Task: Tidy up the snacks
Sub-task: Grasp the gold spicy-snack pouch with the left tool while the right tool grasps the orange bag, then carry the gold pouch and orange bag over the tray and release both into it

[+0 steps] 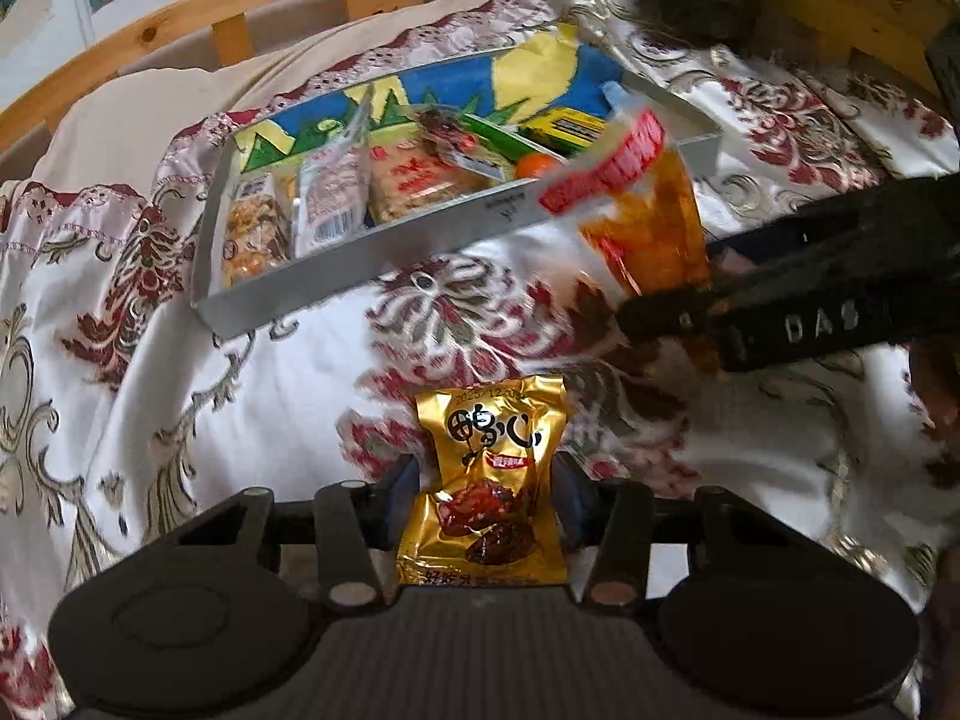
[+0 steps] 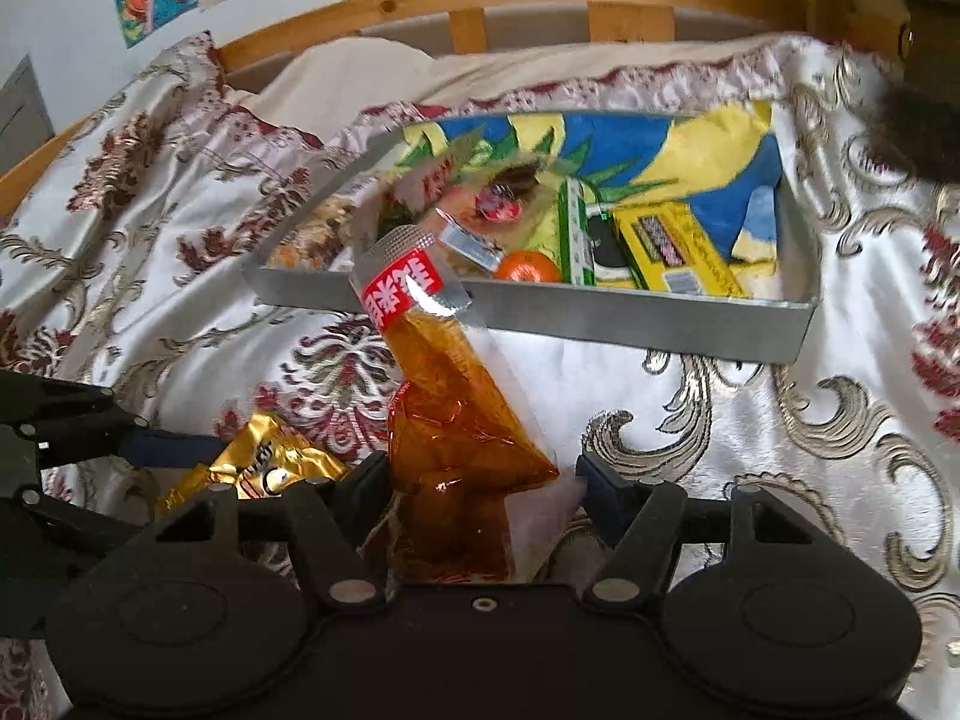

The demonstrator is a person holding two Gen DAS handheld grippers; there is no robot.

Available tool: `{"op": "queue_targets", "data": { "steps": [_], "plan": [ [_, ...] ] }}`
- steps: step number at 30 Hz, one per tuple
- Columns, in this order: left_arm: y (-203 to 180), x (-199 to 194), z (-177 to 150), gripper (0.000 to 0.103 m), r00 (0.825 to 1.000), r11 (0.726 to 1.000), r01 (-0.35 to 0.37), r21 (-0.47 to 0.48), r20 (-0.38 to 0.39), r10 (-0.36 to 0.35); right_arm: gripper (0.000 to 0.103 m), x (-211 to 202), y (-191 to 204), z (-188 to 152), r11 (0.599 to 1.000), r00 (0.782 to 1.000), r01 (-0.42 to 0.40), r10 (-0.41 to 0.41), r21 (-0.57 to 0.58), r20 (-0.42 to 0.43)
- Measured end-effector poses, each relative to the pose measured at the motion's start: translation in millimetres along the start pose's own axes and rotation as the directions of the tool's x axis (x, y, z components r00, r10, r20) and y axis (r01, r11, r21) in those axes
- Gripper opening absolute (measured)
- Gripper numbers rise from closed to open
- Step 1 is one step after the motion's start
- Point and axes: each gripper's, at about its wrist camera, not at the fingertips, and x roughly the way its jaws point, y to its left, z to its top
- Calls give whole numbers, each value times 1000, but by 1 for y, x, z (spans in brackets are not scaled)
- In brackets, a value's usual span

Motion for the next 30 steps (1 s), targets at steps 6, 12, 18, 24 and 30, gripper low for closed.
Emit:
{"op": "queue_targets", "data": {
  "steps": [6,12,18,24,30],
  "plan": [
    [-24,-18,-14,52,1000,999,-3,35,1,3,69,-36,6,-5,1000,999,-1,0,29,45],
    [-28,-48,-14,52,996,1000,-13,-14,87,14,69,-74,7,-12,997,991,14,-23,71,129],
    [-29,-73,-8,52,985,998,-50,-49,165,57,69,-104,11,-20,994,969,33,-57,102,242],
    [-27,-96,10,53,961,994,-77,-73,261,94,69,-128,15,-20,985,936,13,-73,172,345],
    [-26,-107,19,53,944,991,-76,-113,311,108,69,-145,18,-21,977,925,-6,-74,211,372]
  ]
}}
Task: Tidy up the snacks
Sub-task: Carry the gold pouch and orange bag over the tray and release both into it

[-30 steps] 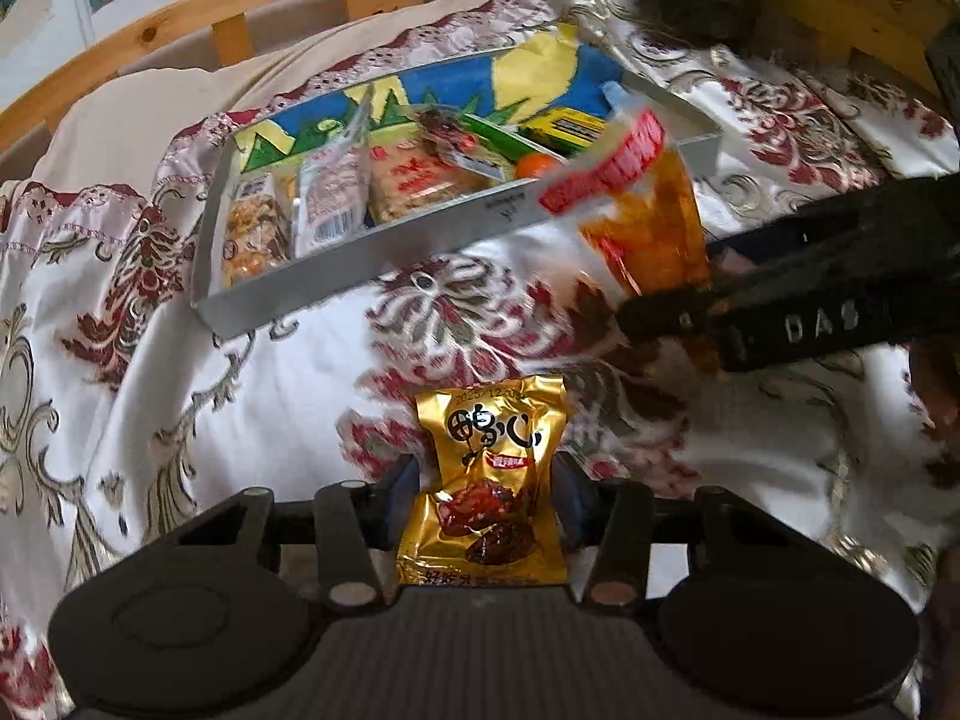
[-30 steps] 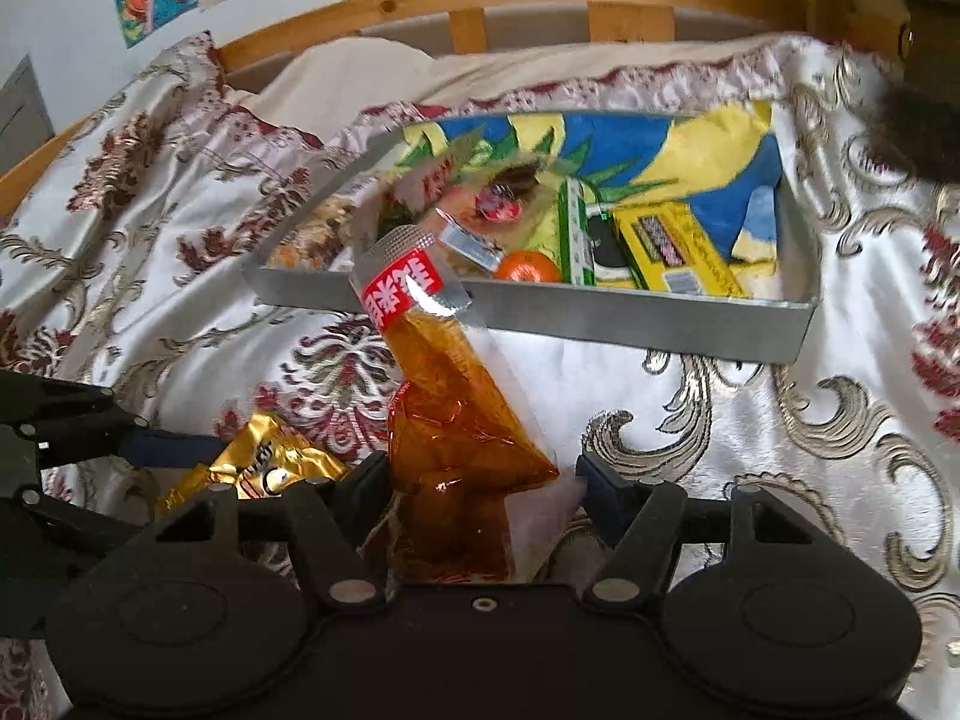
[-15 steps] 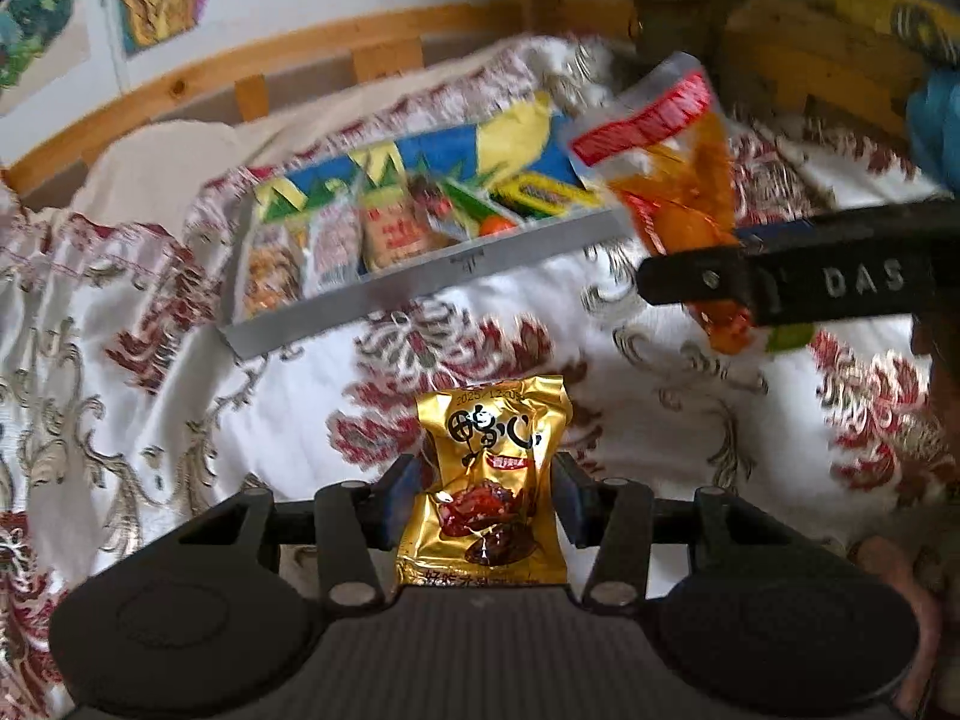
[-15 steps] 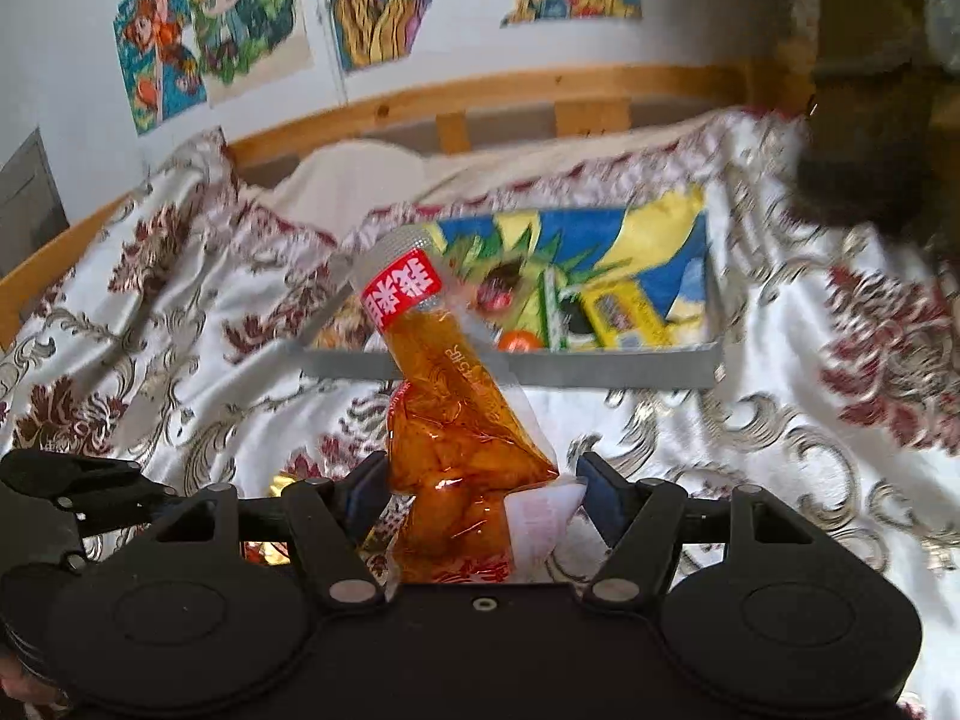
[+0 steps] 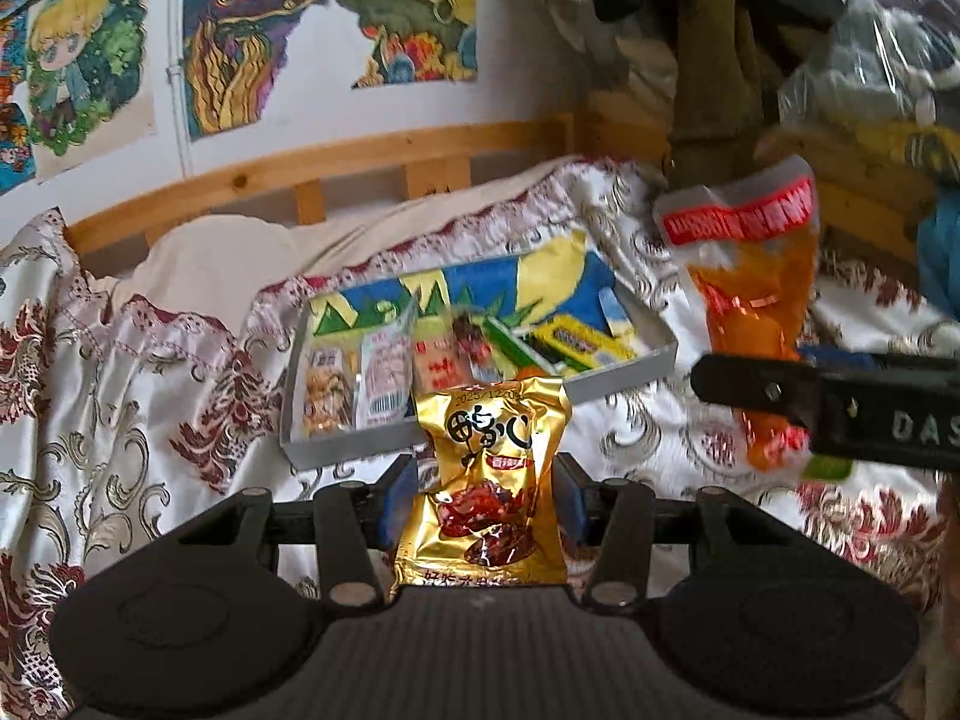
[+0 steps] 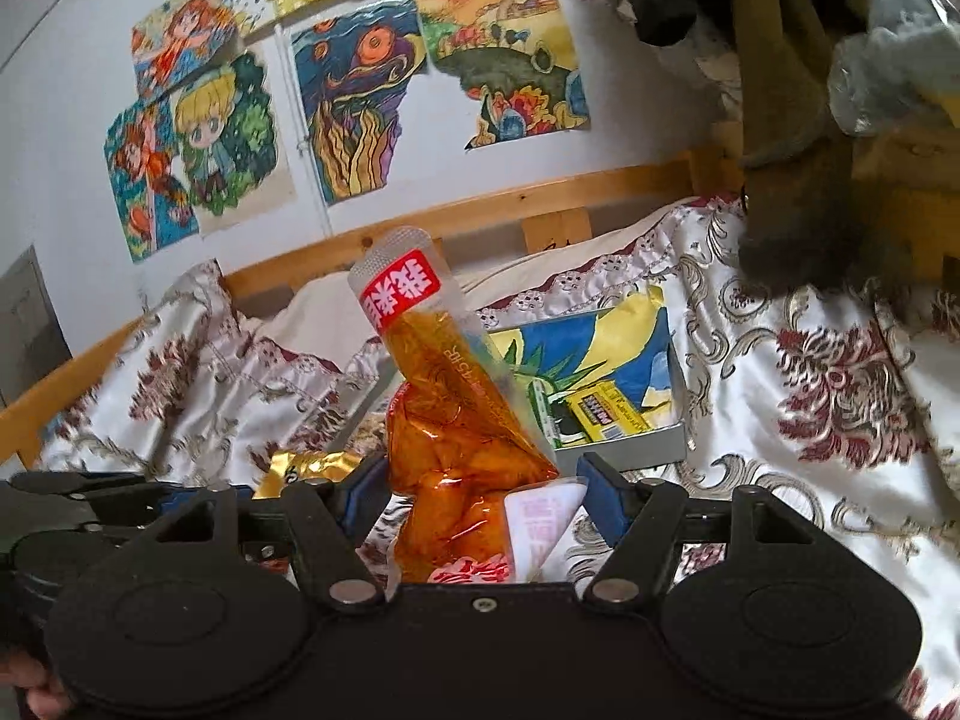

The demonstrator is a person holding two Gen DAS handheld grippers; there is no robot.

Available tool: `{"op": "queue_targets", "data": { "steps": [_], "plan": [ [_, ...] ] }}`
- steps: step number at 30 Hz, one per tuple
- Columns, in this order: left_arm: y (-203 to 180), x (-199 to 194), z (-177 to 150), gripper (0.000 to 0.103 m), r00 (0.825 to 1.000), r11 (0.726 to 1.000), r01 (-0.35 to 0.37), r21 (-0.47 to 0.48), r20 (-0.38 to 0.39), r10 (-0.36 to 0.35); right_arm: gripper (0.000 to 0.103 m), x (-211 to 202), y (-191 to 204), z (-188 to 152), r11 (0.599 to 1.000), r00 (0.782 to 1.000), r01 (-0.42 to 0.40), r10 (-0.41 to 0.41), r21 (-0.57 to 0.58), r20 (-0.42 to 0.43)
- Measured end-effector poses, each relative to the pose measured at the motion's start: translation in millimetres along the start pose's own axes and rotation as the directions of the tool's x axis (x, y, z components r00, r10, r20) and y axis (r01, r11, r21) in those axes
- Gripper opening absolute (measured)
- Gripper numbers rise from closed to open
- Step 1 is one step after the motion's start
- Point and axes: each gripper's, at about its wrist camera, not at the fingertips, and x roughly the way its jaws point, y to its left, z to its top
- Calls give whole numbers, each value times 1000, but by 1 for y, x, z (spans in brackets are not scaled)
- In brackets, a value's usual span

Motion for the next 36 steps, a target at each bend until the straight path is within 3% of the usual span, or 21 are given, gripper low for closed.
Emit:
{"op": "queue_targets", "data": {
  "steps": [6,17,21,26,36],
  "plan": [
    [2,-10,10,53,999,999,-9,-35,53,11,70,-16,10,5,1000,999,-23,23,-3,41],
    [6,-24,40,54,984,986,-18,-164,174,47,70,-26,16,31,1000,993,23,-21,-17,113],
    [22,-10,50,54,983,975,-59,-214,160,94,70,-10,9,43,997,992,48,-42,-53,116],
    [46,15,70,54,976,953,-86,-290,170,140,70,22,-6,52,994,983,71,-55,-87,178],
    [54,92,85,54,972,946,-73,-316,190,138,71,101,-43,69,994,979,95,-85,-45,185]
  ]
}}
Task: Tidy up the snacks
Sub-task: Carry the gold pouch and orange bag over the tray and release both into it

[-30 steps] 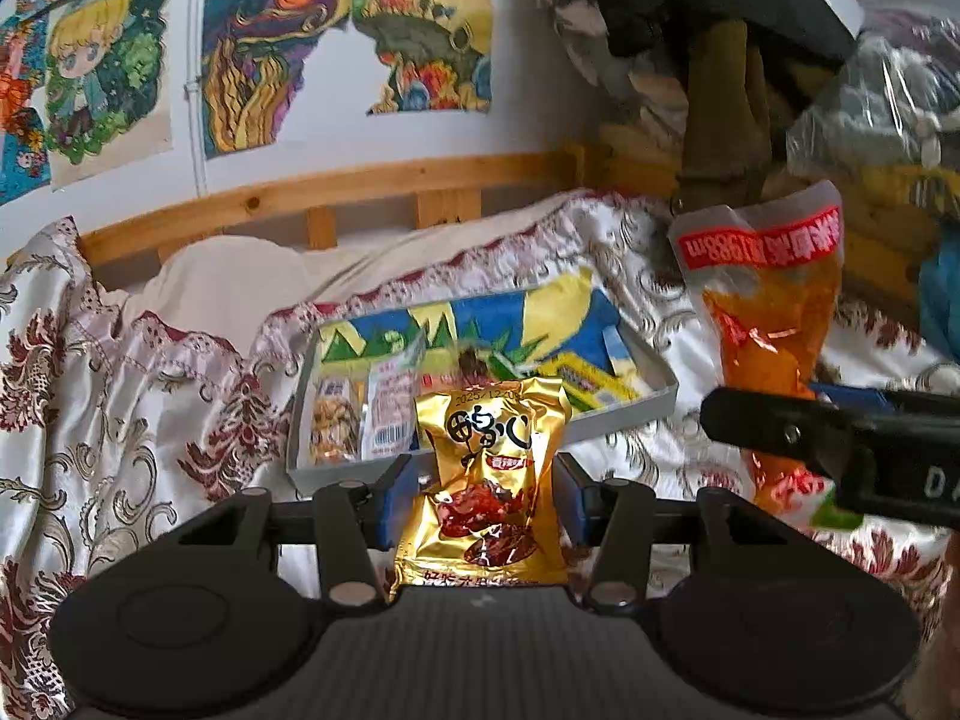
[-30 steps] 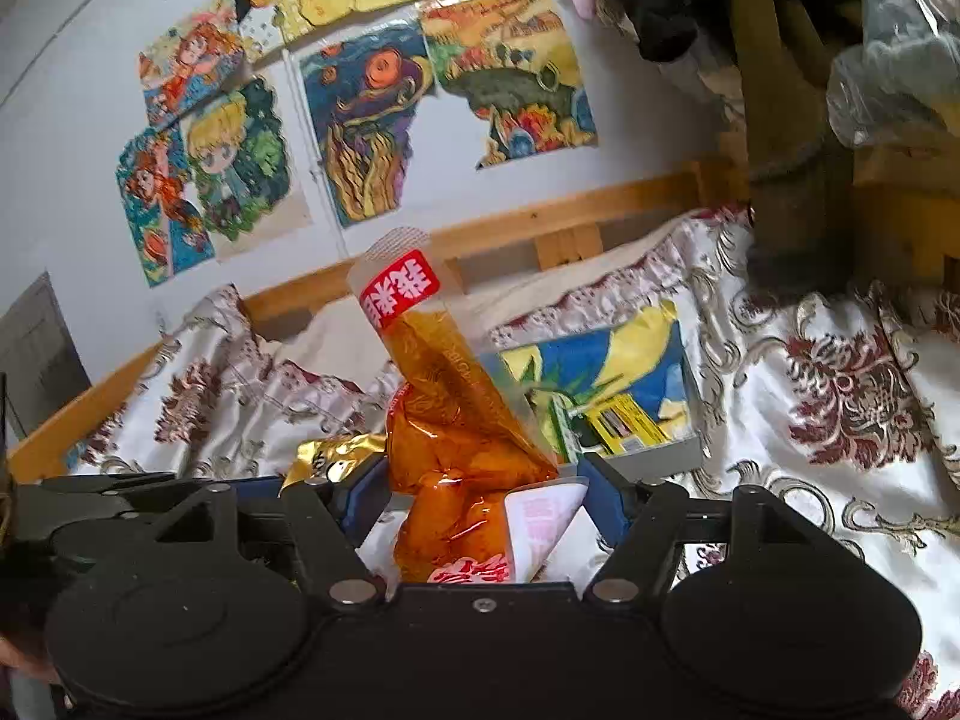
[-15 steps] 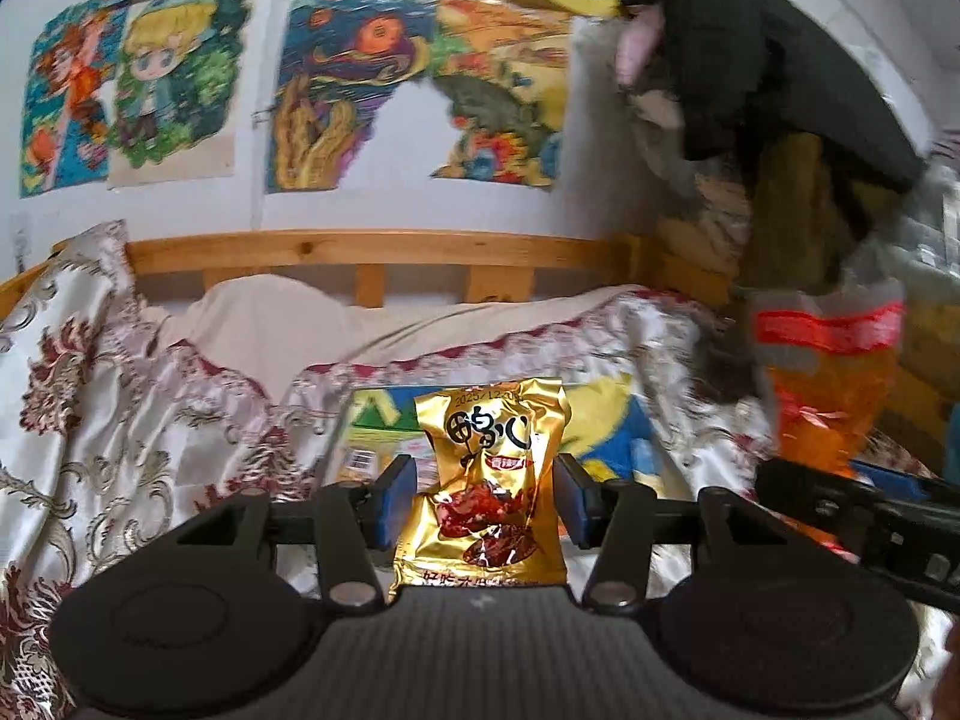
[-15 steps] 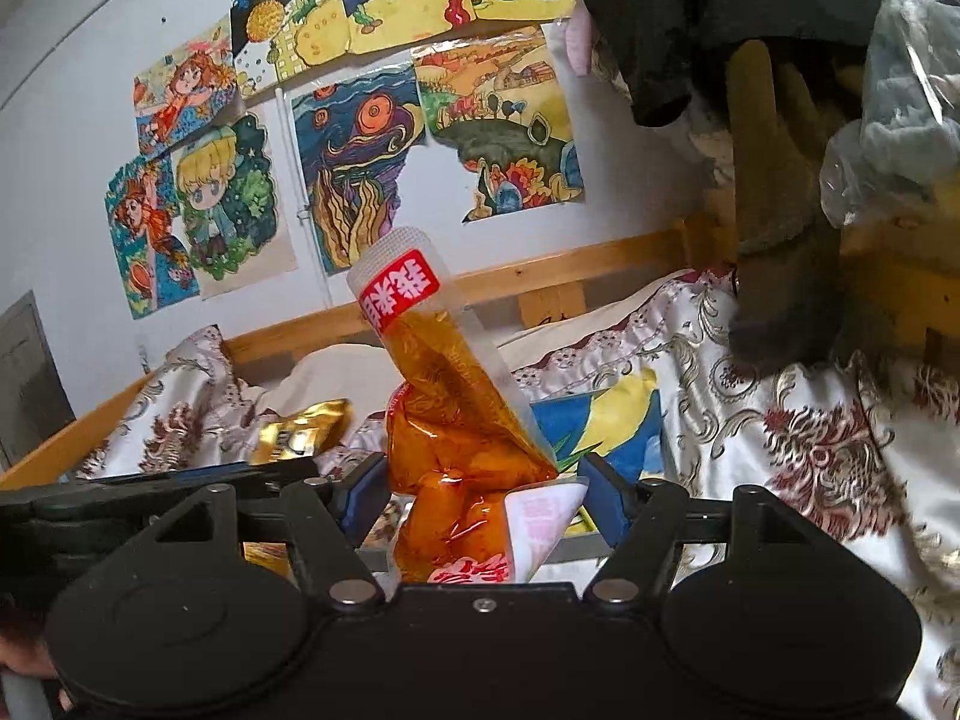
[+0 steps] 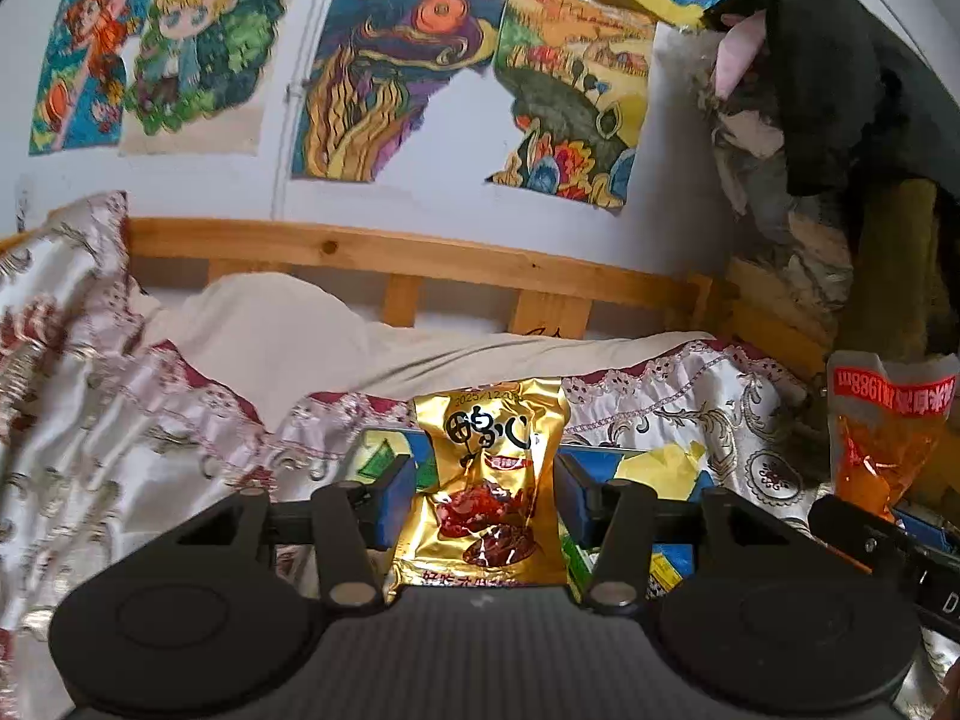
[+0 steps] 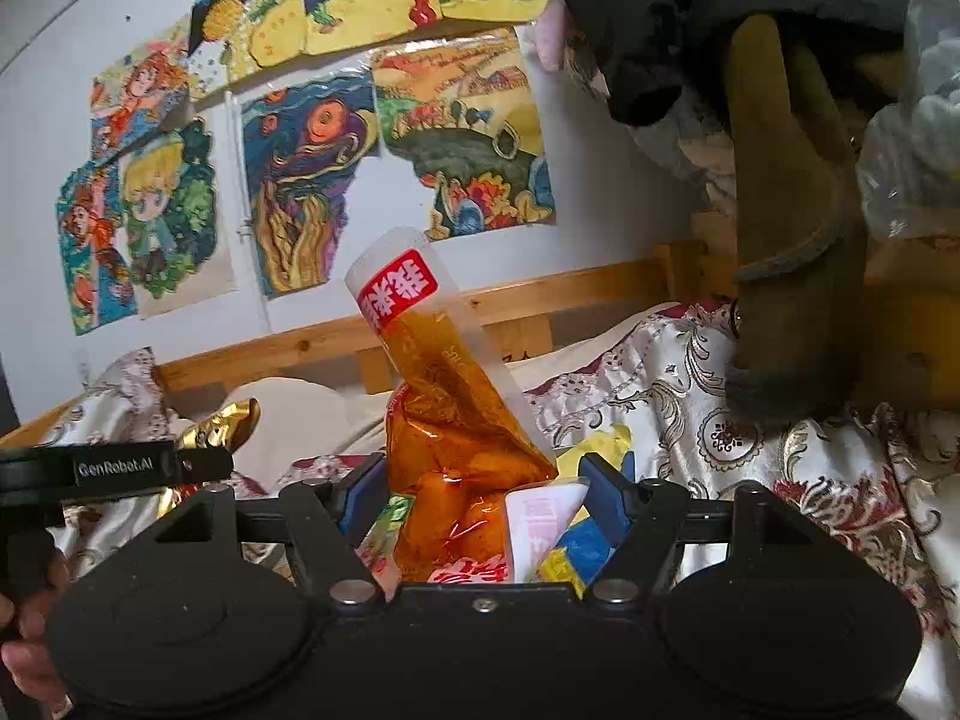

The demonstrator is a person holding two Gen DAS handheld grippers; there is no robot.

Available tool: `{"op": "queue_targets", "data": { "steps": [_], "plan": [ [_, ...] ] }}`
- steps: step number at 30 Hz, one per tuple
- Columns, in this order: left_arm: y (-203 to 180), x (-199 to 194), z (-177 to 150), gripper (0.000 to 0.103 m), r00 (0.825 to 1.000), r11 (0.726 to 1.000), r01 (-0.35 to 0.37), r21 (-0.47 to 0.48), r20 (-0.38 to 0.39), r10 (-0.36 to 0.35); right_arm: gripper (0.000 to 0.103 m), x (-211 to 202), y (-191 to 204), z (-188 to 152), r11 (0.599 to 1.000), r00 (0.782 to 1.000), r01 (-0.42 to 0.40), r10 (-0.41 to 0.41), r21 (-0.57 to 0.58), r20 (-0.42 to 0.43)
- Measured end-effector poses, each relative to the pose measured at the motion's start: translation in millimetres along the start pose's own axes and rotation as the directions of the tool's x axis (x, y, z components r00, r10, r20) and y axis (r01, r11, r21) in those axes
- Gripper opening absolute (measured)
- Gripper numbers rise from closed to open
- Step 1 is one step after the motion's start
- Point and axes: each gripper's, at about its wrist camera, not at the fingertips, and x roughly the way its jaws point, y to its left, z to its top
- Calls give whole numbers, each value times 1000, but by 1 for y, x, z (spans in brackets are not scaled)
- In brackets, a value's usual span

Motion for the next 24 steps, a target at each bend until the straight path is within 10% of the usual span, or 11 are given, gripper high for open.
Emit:
{"op": "queue_targets", "data": {
  "steps": [24],
  "plan": [
    [20,84,-51,54,994,1000,19,-15,-110,-21,72,102,-1,-52,995,957,70,-86,-68,-278]
  ]
}}
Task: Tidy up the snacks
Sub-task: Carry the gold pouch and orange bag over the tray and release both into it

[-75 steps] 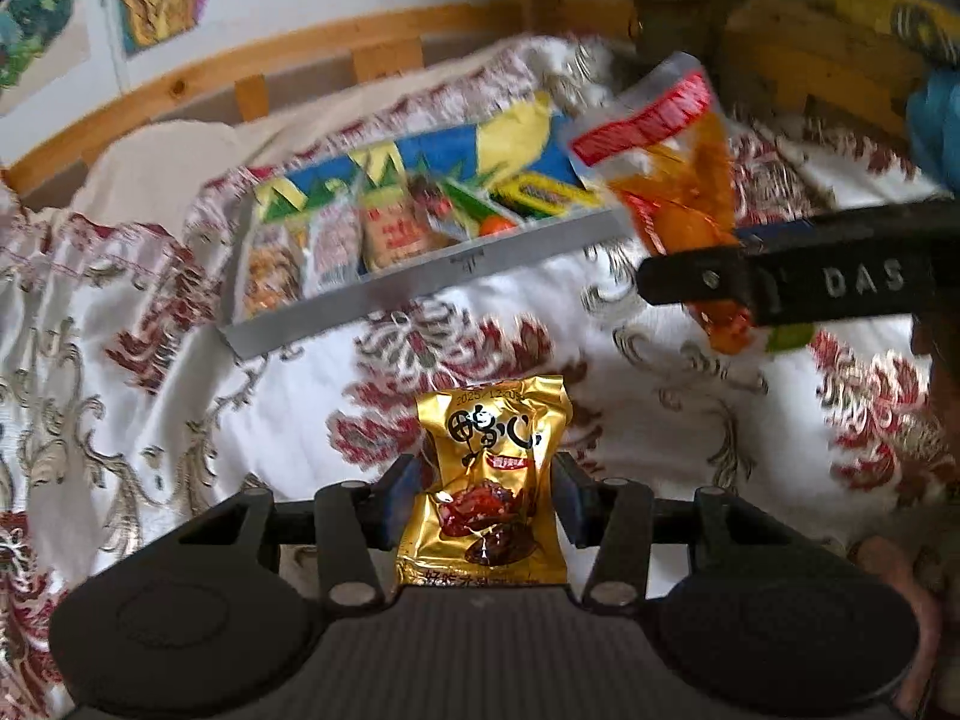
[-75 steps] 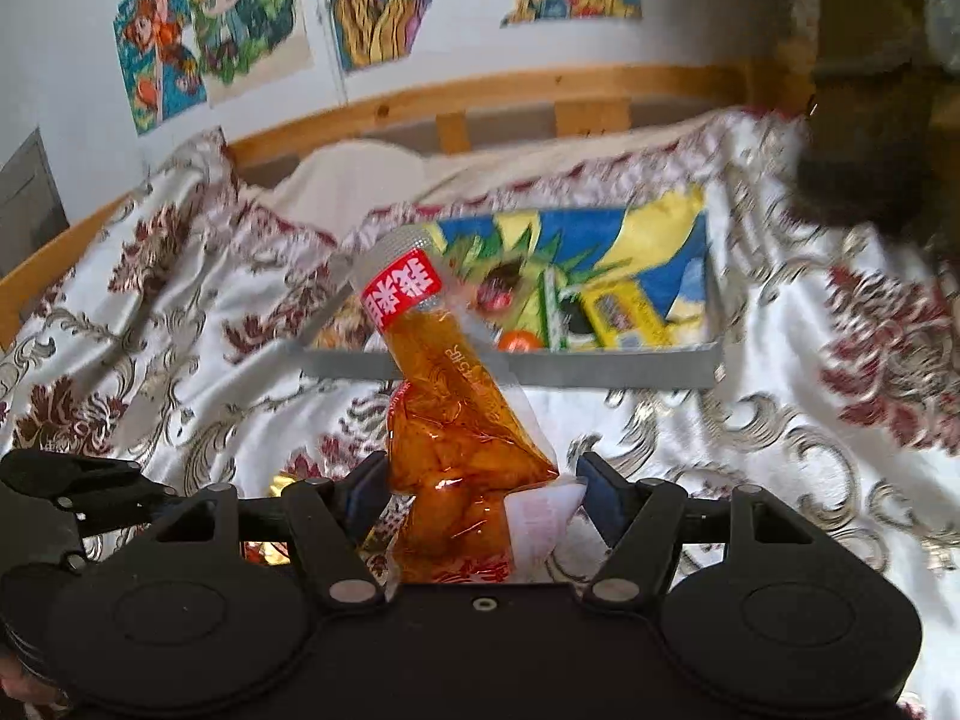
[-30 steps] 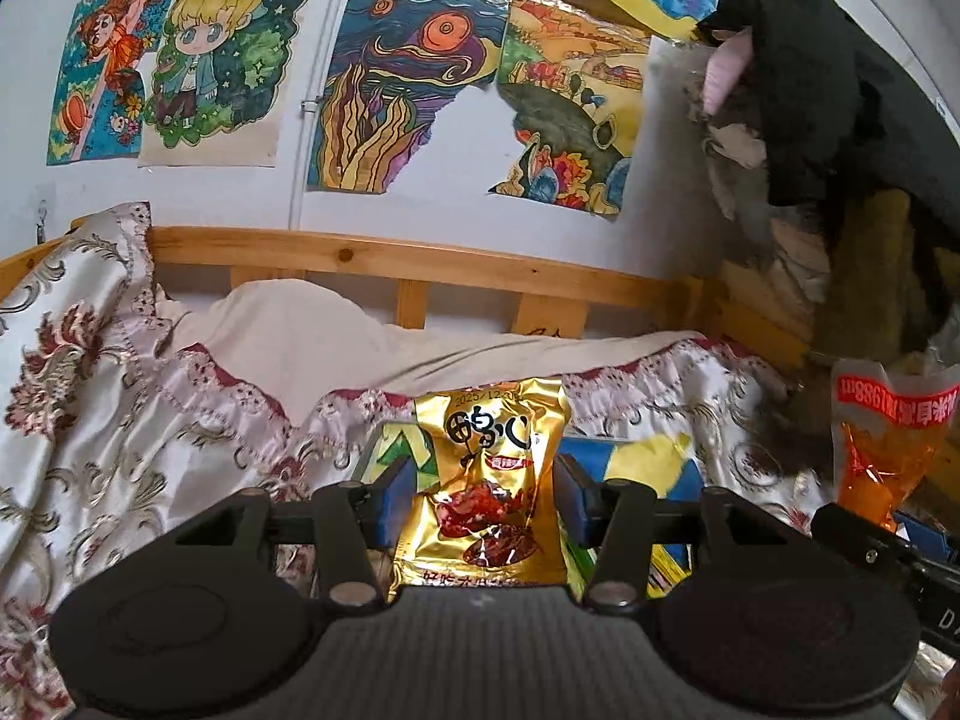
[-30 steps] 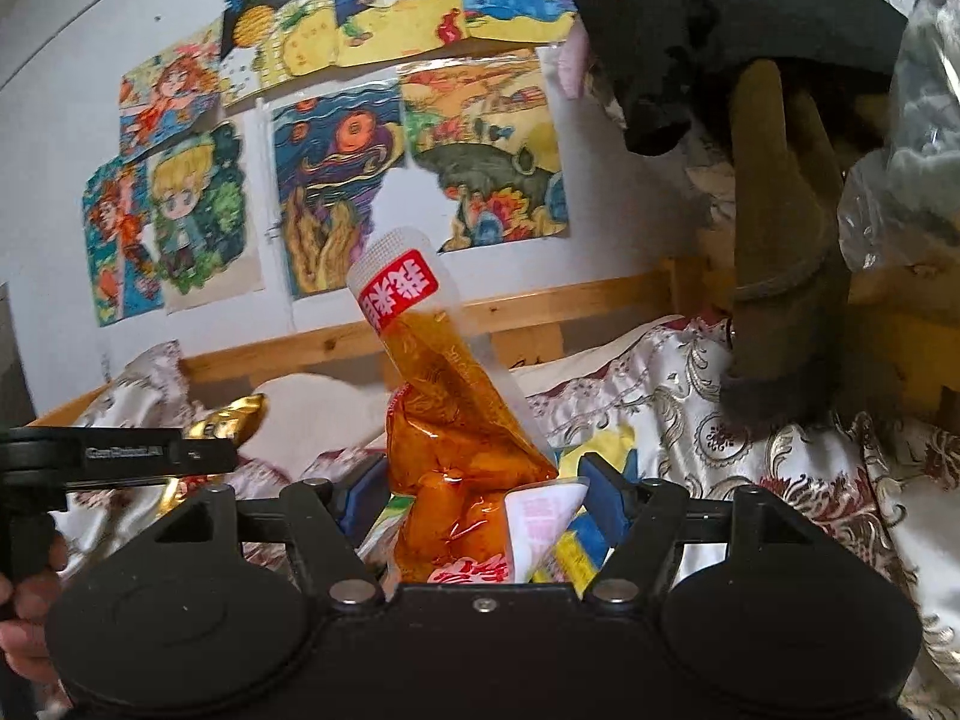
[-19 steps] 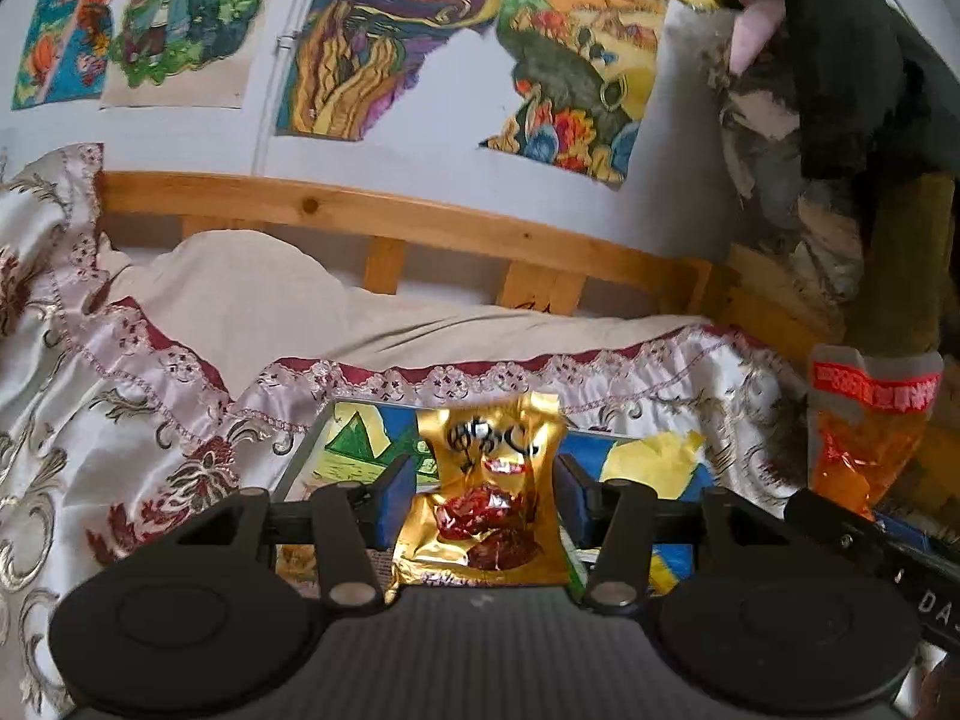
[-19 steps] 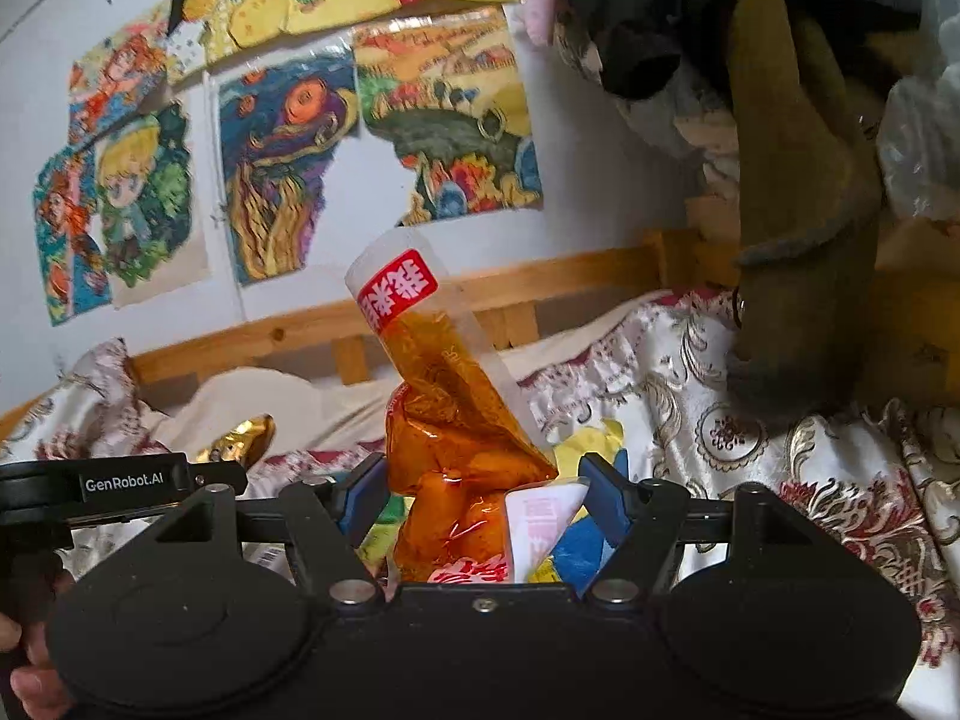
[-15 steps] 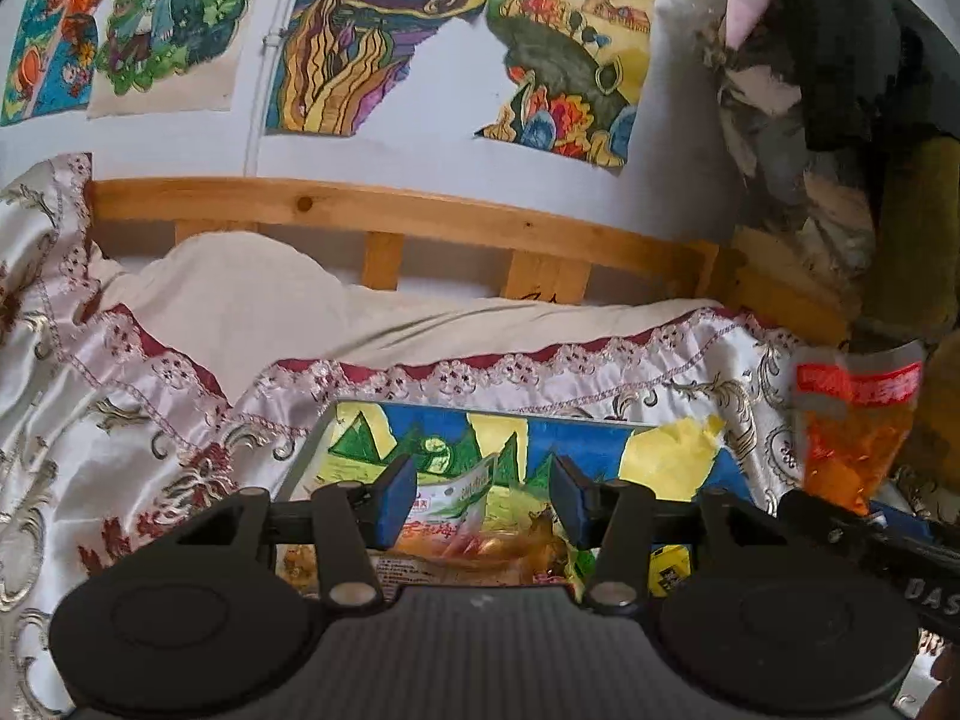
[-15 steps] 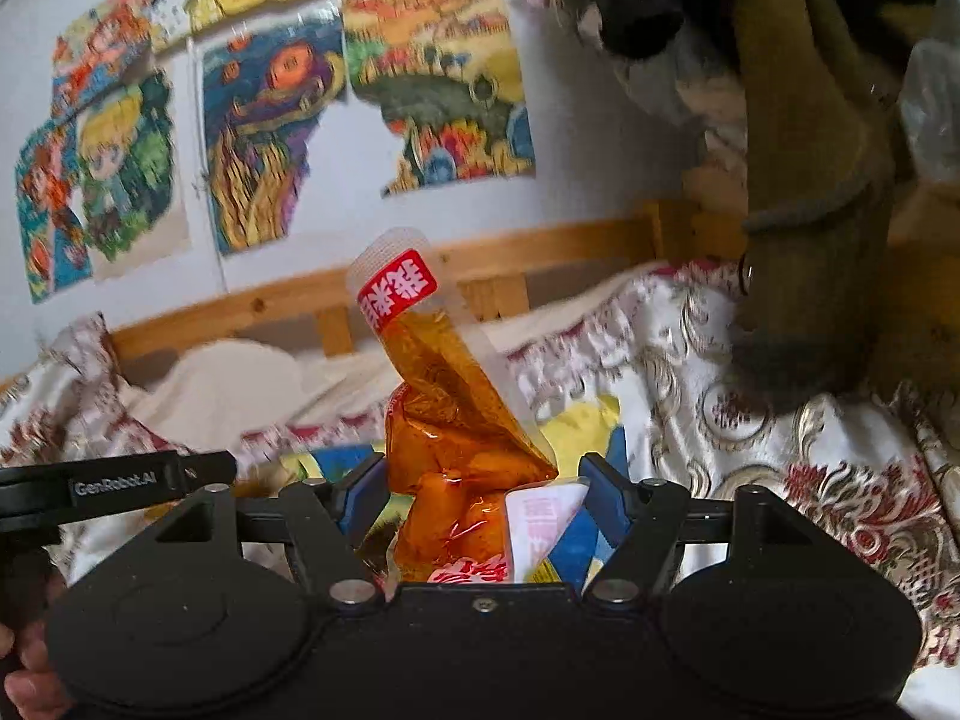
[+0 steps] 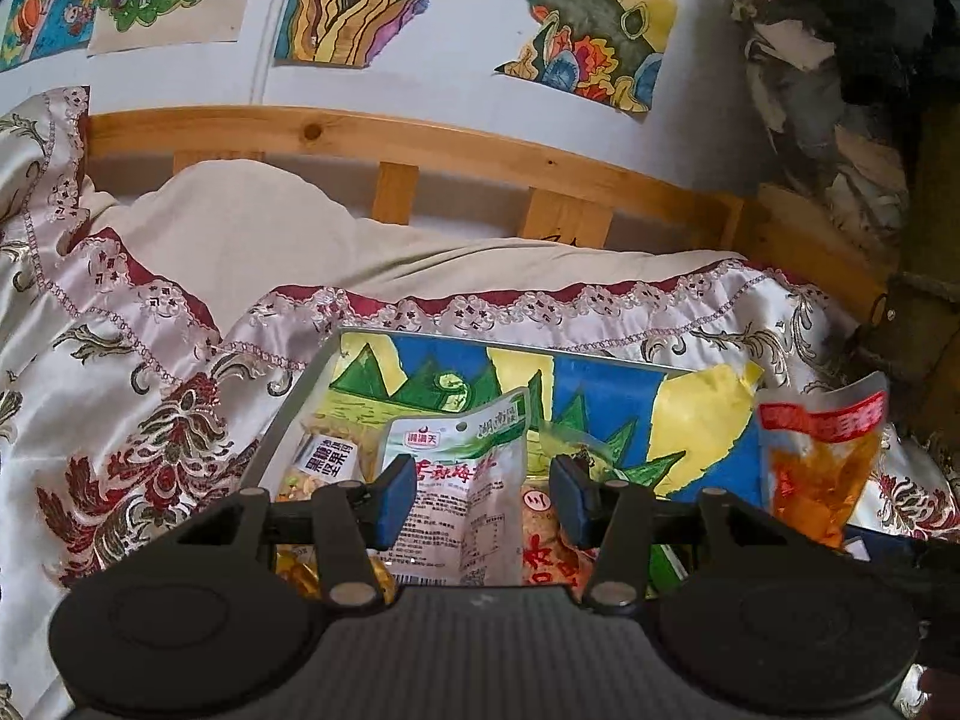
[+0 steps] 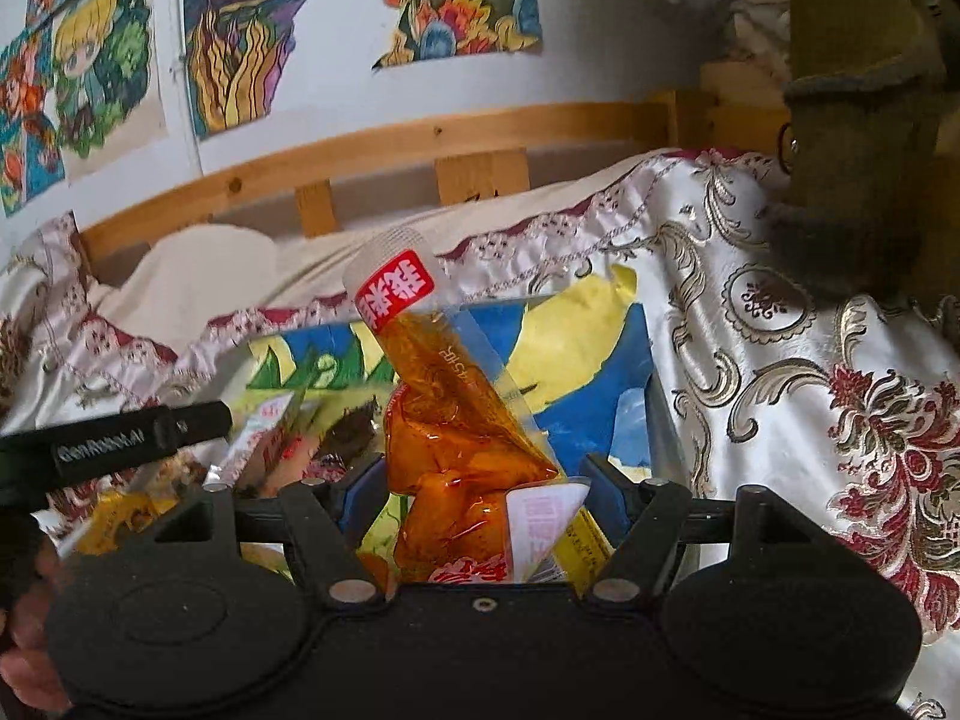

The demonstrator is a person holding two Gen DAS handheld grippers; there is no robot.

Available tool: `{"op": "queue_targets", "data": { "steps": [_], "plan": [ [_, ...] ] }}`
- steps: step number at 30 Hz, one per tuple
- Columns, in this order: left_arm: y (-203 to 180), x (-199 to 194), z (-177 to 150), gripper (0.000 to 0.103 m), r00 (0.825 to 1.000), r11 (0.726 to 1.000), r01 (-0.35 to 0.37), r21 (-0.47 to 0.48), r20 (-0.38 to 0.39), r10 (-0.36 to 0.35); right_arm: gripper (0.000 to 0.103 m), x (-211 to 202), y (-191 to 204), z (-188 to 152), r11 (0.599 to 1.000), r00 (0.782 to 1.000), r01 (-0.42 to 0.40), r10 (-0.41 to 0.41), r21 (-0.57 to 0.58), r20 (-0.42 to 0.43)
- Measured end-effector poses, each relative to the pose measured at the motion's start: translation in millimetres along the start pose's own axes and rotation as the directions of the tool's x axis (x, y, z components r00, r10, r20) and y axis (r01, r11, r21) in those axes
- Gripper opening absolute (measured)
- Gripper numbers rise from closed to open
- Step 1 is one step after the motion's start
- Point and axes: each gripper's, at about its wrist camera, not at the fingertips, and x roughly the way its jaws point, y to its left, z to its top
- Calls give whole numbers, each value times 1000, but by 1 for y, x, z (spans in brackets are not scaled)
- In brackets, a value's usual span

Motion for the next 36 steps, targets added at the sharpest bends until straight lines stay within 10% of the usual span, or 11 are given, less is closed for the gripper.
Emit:
{"op": "queue_targets", "data": {
  "steps": [36],
  "plan": [
    [-8,-38,12,102,996,998,-62,0,69,62,102,-27,-6,17,998,991,44,-48,35,126]
  ]
}}
